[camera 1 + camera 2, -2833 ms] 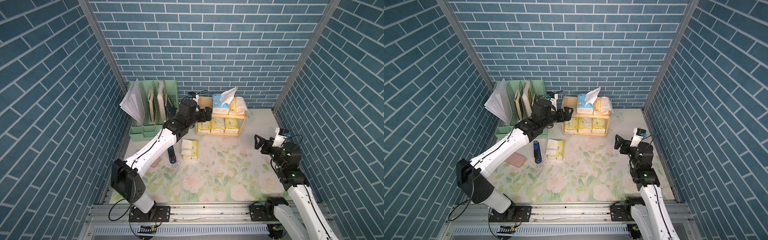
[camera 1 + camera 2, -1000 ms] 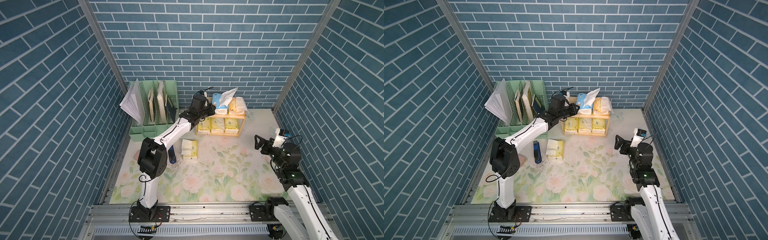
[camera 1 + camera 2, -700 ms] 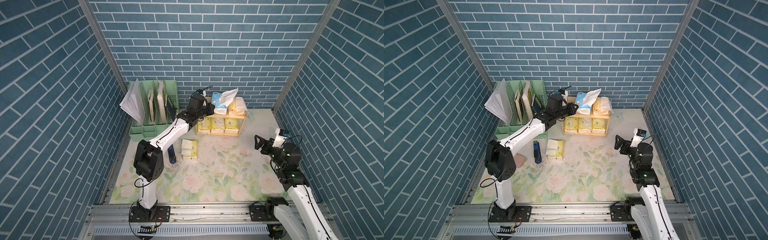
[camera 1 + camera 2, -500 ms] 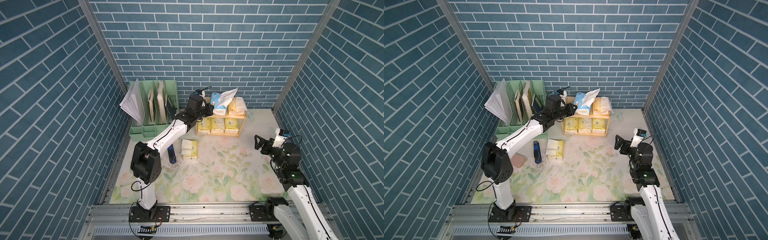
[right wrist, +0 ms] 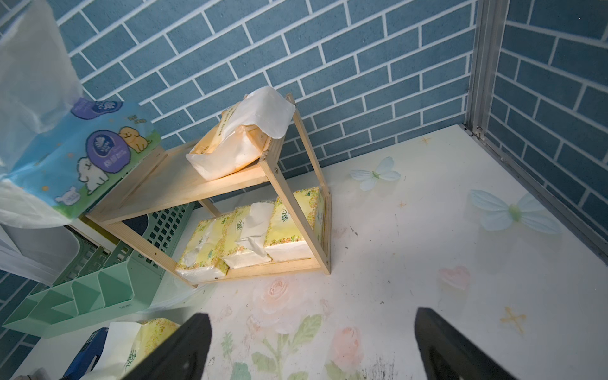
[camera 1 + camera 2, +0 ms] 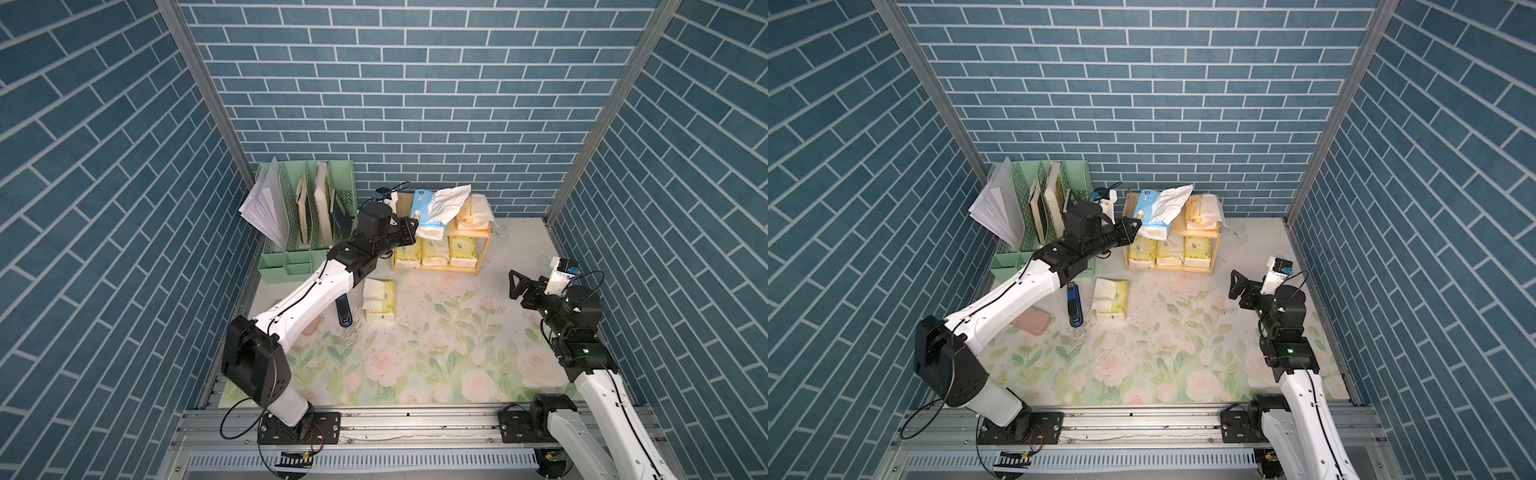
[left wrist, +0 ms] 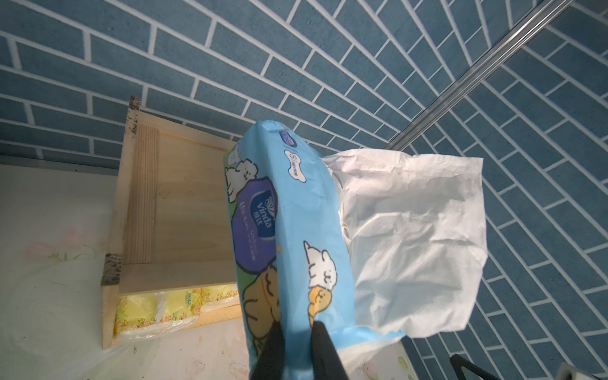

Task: Remove the tissue boxes from the shelf
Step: Pick up a box of tissues from the shelf, then place the box of tissues at the center of the board.

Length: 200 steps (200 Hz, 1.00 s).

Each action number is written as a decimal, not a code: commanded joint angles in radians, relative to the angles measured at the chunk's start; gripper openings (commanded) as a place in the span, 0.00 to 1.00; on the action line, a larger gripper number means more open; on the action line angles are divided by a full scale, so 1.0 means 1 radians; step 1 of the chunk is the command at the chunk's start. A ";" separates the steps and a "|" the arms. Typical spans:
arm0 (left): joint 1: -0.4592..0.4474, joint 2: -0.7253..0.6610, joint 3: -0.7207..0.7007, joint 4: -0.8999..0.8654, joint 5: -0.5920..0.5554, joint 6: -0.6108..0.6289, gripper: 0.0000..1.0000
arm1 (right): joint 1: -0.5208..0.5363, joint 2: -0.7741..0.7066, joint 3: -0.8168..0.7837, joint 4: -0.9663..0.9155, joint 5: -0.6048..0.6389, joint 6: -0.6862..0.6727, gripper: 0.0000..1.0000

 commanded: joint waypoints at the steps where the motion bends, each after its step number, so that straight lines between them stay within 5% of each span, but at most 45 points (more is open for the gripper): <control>1: -0.020 -0.071 -0.056 0.016 -0.029 0.010 0.00 | 0.000 -0.002 -0.015 0.028 0.000 0.010 1.00; 97: -0.160 -0.300 -0.311 -0.062 -0.114 -0.078 0.00 | -0.001 -0.030 -0.025 0.022 -0.015 0.016 1.00; 200: -0.296 -0.288 -0.506 0.069 -0.275 -0.210 0.00 | -0.001 -0.060 -0.027 0.011 -0.022 0.034 1.00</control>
